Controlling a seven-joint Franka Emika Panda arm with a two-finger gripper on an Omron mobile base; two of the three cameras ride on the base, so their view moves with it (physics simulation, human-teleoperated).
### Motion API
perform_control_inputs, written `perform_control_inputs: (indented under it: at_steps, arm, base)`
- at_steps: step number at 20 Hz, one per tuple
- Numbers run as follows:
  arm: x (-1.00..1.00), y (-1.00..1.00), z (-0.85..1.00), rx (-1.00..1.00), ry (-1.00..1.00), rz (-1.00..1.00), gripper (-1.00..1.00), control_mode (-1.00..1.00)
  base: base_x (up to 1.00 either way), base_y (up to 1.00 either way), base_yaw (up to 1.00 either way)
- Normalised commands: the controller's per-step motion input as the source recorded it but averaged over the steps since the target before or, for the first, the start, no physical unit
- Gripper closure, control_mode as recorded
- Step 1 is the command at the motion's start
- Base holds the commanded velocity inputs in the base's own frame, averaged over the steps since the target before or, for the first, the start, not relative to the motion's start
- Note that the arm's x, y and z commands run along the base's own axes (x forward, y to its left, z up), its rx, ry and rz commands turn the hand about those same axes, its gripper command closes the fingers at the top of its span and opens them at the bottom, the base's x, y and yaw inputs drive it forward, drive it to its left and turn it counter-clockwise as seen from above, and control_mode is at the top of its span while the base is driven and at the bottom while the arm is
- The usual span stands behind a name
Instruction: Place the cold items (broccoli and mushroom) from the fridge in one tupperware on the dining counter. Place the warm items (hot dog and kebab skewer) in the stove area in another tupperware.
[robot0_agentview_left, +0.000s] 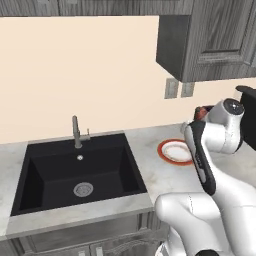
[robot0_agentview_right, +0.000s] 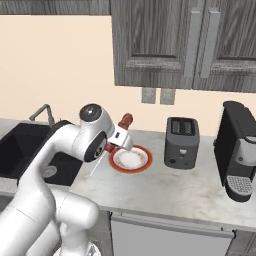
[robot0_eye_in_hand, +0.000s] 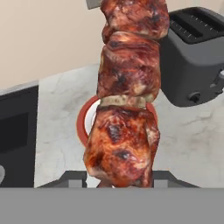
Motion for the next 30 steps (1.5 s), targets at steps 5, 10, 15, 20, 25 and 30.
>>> perform_control_inputs:
  at_steps: [5, 10, 15, 20, 25, 30]
  arm:
    - [-0.4, 0.01, 0.58, 0.03, 0.03, -0.09, 1.0, -1.0]
    - [-0.49, 0.04, 0.41, 0.02, 0.01, -0.15, 1.0, -1.0]
    - [-0.49, 0.04, 0.23, 0.01, 0.0, -0.1, 1.0, -1.0]
    - [-0.57, 0.0, -0.01, 0.0, -0.02, 0.0, 1.0, -1.0]
    - [-0.17, 0.0, 0.0, 0.0, -0.03, 0.0, 1.0, 1.0]
    - [0.0, 0.0, 0.0, 0.0, 0.0, 0.0, 1.0, 1.0]
  base:
    - [0.0, 0.0, 0.0]
    - [0.0, 0.0, 0.0]
    - [0.0, 0.0, 0.0]
    - [0.0, 0.0, 0.0]
    - [-0.78, 0.0, 0.0]
    - [-0.89, 0.03, 0.11]
